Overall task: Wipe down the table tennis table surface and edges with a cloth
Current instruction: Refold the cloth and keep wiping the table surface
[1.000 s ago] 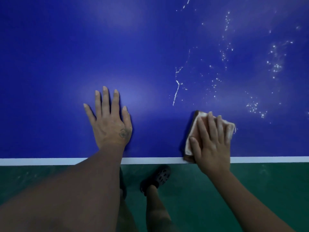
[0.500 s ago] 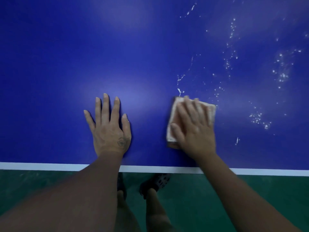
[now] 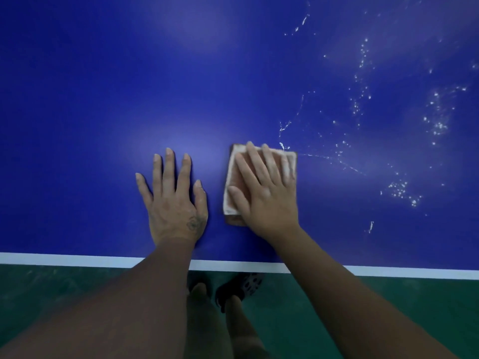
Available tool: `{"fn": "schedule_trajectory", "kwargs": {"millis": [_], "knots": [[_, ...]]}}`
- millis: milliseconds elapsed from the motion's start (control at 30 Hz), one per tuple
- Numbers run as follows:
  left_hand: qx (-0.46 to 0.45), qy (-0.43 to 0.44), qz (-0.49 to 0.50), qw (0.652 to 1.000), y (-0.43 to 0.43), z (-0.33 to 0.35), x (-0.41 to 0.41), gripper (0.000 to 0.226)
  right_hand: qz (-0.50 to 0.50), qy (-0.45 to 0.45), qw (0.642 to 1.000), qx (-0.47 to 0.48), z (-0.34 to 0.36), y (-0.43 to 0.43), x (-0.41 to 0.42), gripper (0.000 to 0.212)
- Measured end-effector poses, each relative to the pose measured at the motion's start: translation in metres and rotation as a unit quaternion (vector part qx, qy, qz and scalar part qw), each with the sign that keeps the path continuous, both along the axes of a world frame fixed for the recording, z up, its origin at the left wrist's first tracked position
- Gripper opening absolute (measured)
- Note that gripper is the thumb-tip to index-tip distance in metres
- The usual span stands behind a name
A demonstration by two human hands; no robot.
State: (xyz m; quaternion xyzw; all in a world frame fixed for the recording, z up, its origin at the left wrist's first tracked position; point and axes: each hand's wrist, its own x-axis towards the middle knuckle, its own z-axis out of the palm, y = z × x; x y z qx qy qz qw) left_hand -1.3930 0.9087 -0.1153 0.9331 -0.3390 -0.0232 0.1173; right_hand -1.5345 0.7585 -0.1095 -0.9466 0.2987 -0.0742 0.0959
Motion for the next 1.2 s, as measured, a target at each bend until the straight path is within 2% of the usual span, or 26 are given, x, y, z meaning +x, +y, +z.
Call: {"fn": "schedule_trajectory", "kwargs": {"millis": [67, 167, 333, 467, 533, 667, 833, 967, 1100, 1200], "knots": [[0.000, -0.002, 0.000, 1.000, 0.000, 0.000, 0.000, 0.062, 0.018, -0.013, 1.000, 0.005, -0.001, -0.014, 0.016, 0.063], [0.002, -0.001, 0.000, 1.000, -0.001, 0.001, -0.001, 0.062, 0.019, -0.009, 1.000, -0.014, -0.001, -0.052, -0.001, 0.062], [0.011, 0.000, 0.000, 1.000, -0.002, 0.001, 0.000, 0.063, -0.126, 0.053, 0.991, 0.004, 0.008, -0.110, -0.084, 0.067], [0.016, 0.009, 0.001, 1.000, -0.003, 0.004, 0.000, 0.064, -0.177, 0.090, 0.980, 0.017, 0.016, -0.100, -0.088, 0.069], [0.025, 0.019, 0.000, 1.000, -0.003, 0.007, 0.001, 0.065, -0.157, 0.090, 0.983, 0.015, 0.017, -0.079, -0.064, 0.069], [0.034, 0.024, 0.001, 0.999, -0.003, 0.008, 0.001, 0.066, -0.056, 0.061, 0.997, -0.001, 0.012, -0.044, 0.005, 0.066], [0.031, 0.017, -0.005, 0.999, -0.002, 0.009, 0.004, 0.065, -0.005, 0.026, 1.000, 0.001, 0.011, -0.065, 0.052, 0.063], [0.006, 0.027, -0.003, 1.000, -0.002, 0.014, 0.004, 0.063, -0.111, 0.072, 0.991, -0.009, 0.016, -0.112, 0.015, 0.066], [-0.075, 0.028, 0.013, 0.997, -0.023, 0.022, 0.013, 0.048, -0.254, 0.102, 0.961, 0.042, 0.023, -0.139, -0.032, 0.073], [-0.109, 0.045, 0.012, 0.993, -0.069, 0.033, 0.026, 0.046, -0.270, 0.100, 0.956, 0.048, 0.023, -0.128, -0.023, 0.074]]}}
